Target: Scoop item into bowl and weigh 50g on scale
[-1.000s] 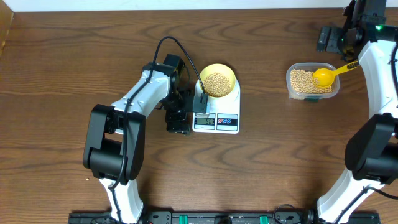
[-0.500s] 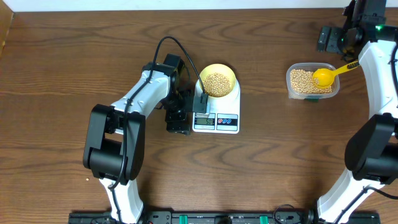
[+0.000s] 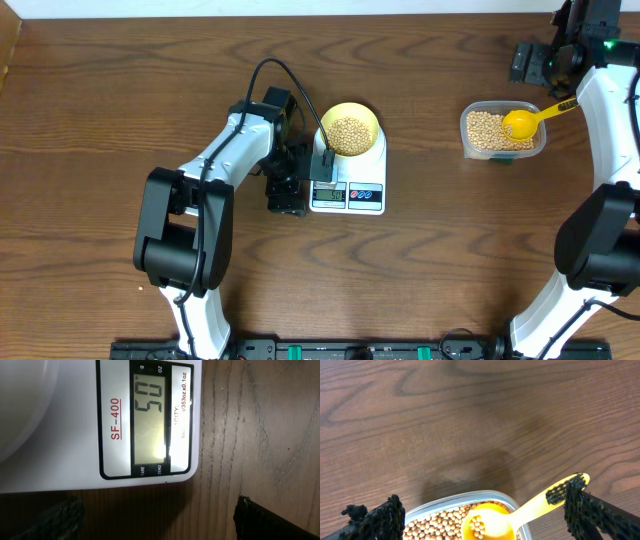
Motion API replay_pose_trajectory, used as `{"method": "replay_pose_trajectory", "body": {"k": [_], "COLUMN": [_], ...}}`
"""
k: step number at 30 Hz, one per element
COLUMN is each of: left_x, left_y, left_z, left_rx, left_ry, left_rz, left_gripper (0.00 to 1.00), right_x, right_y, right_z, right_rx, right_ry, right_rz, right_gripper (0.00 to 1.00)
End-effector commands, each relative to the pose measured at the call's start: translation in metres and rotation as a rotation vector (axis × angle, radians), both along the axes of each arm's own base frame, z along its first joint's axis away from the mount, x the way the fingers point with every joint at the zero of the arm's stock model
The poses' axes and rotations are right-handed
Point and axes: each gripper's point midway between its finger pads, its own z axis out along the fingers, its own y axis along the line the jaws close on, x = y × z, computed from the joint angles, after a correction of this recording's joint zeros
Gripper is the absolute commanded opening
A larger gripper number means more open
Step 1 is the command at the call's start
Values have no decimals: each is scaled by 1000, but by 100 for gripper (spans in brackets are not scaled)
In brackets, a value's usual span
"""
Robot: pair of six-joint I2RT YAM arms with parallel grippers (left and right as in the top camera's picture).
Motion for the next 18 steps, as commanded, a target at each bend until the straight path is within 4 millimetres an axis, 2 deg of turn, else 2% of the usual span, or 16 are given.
{"method": "replay_pose_trajectory", "body": {"k": [1, 5, 8, 10, 12, 14, 18], "left_x": [-5, -5, -5, -5, -5, -5, -5], "left_y": [3, 3, 3, 3, 3, 3, 3], "left_z": [-7, -7, -7, -7, -7, -7, -7], "left_rx": [11, 11, 11, 11, 11, 11, 11], "left_ry": [30, 30, 30, 30, 30, 30, 30], "left_rz": [11, 11, 11, 11, 11, 11, 11], "left_gripper": [98, 98, 97, 98, 98, 98, 98], "right_x": [-2, -2, -6, -10, -14, -23, -54], "right_y": [2, 2, -6, -10, -7, -2, 18], "right_z": [9, 9, 7, 15, 28, 49, 91], "right_rx": [-5, -5, -52, -75, -77, -81, -41], "right_ry": [-18, -18, 3, 0, -19, -46, -86], "right_rz": [9, 9, -20, -35, -31, -24, 4], "right_gripper": [99, 99, 99, 99, 99, 99, 99]}}
